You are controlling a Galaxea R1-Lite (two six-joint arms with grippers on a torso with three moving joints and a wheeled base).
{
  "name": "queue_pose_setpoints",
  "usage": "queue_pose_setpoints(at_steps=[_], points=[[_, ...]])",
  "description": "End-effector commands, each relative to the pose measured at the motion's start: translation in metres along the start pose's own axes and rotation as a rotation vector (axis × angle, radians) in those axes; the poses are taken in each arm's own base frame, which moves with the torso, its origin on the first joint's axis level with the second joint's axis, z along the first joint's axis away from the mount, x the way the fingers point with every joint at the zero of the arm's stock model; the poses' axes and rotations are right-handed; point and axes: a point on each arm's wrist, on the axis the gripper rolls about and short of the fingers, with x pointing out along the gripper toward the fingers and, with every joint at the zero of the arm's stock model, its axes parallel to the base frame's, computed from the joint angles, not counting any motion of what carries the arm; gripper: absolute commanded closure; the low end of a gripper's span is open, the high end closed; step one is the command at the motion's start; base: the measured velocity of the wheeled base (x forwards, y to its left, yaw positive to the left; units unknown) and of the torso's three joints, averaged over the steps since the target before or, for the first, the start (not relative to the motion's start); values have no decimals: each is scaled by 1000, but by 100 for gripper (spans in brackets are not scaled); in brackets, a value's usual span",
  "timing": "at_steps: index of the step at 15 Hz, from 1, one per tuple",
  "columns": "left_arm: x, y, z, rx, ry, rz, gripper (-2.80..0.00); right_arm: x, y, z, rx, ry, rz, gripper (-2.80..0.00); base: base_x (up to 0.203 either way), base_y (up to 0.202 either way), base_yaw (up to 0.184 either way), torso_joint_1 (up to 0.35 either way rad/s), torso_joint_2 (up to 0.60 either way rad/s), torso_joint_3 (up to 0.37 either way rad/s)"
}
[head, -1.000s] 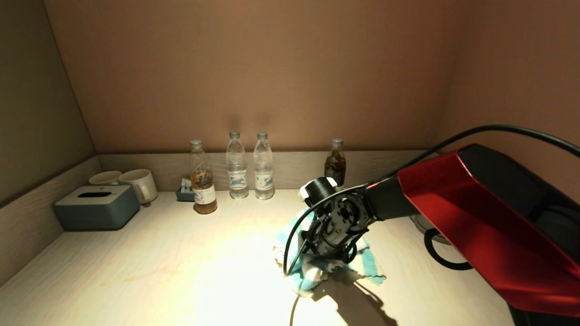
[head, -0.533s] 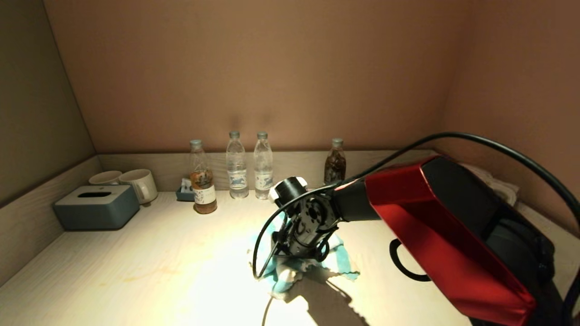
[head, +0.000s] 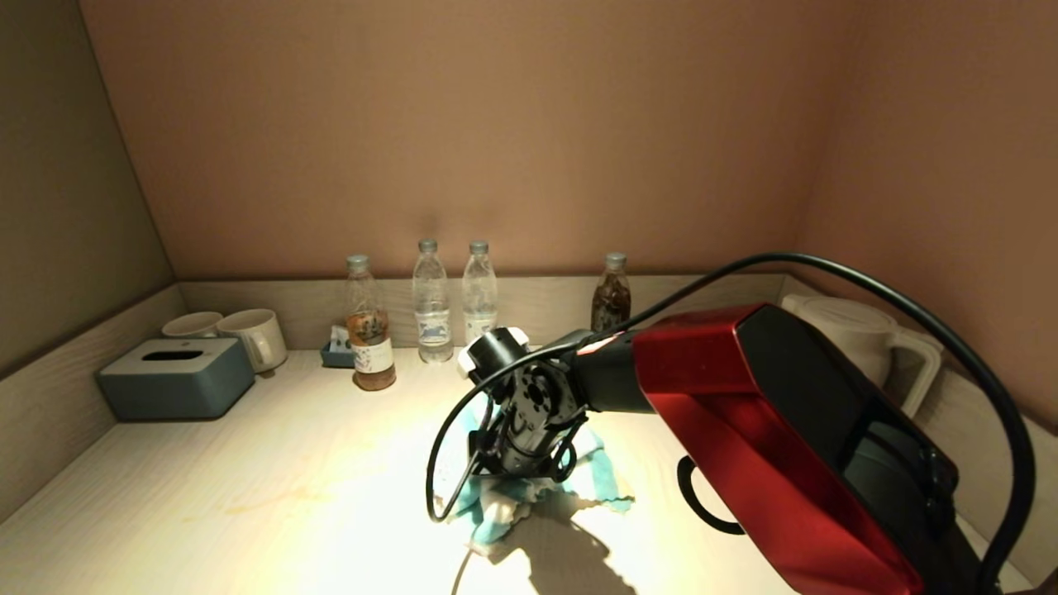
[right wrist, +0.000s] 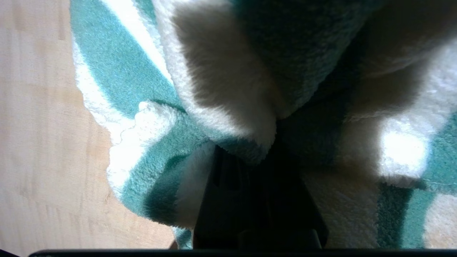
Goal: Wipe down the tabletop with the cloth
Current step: Sweep the stains on the table
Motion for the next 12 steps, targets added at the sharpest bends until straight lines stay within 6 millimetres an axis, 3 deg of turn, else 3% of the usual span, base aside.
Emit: queue_pose_setpoints(at_steps=[1, 3, 6, 7, 12], points=[[0, 0, 0, 0, 2, 0, 0, -1, 2, -5, -3, 29, -10, 0, 0, 0, 0, 0, 0, 0], [0, 0, 0, 0, 1, 1, 0, -5, -5, -7, 9, 45, -56, 0, 0, 0, 0, 0, 0, 0], [0, 0, 0, 0, 2, 0, 0, -9, -42, -4, 84, 56, -137, 0, 0, 0, 0, 0, 0, 0], [0, 0, 0, 0, 2, 0, 0, -10, -45, -3, 91, 56, -140, 0, 0, 0, 0, 0, 0, 0], [0, 0, 0, 0, 1, 1, 0, -37, -115, 1, 251, 64, -206, 0, 0, 0, 0, 0, 0, 0]])
